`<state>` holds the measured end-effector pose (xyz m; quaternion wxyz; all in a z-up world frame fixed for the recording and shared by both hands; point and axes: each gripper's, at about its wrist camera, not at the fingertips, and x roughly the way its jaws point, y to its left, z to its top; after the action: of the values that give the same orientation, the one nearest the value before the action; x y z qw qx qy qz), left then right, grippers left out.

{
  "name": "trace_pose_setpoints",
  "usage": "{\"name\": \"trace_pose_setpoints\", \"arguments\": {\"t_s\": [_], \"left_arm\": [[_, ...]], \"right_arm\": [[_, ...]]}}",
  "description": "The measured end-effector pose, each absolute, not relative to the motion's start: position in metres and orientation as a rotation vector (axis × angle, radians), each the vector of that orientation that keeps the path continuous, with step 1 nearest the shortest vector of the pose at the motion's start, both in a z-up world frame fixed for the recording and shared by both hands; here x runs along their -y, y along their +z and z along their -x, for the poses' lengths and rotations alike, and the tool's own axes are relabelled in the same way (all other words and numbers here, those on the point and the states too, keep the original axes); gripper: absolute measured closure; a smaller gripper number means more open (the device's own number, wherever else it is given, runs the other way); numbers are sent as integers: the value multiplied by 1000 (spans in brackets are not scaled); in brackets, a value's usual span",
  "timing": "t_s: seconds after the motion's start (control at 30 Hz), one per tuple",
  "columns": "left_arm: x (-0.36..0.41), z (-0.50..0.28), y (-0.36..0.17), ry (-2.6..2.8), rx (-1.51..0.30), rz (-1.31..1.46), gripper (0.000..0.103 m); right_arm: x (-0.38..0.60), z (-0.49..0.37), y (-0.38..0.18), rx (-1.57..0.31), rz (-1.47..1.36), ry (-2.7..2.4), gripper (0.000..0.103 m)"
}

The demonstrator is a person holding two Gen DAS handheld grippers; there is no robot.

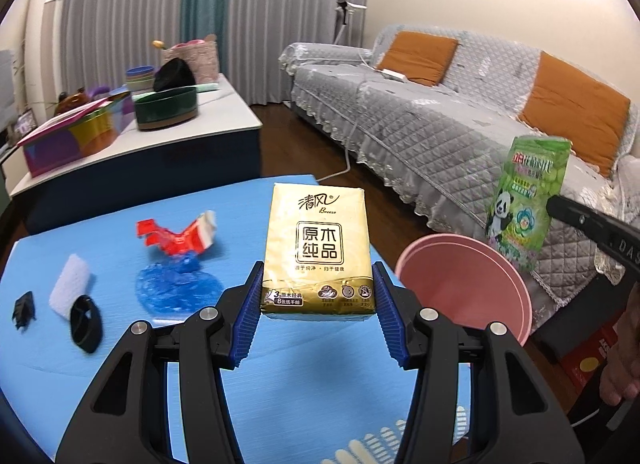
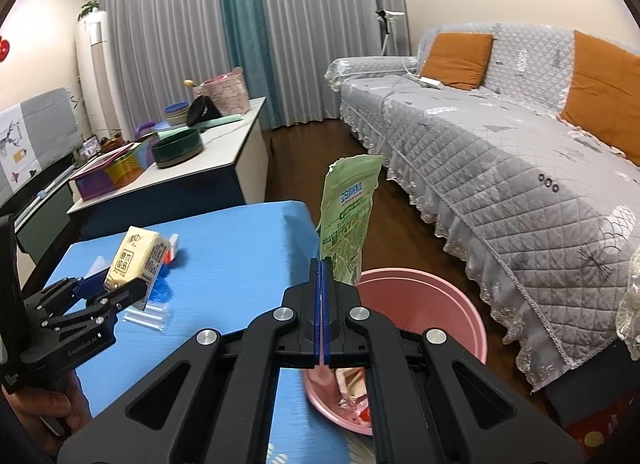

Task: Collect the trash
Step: 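Carry the tissue pack and green snack bag over the pink bin and open both grippers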

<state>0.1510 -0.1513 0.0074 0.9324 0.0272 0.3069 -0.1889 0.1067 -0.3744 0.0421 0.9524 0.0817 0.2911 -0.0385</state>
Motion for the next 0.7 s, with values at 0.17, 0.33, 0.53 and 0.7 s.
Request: {"name": "trace_pose_setpoints", "arguments": {"t_s": [0.17, 0.33, 0.53, 0.7], "left_arm": [[167, -145, 5, -433, -618, -74, 51], [182, -144, 4, -463, -613, -84, 51], [202, -147, 3, -496, -620, -88, 51], [219, -148, 7, -532, -611, -90, 51]], "right_arm": [[391, -104, 39, -598, -176, -108, 102], [402, -102, 37, -604, -185, -124, 102], [409, -100, 35, -605, -180, -140, 102], [419, -98, 32, -615, -182, -160, 102]]}}
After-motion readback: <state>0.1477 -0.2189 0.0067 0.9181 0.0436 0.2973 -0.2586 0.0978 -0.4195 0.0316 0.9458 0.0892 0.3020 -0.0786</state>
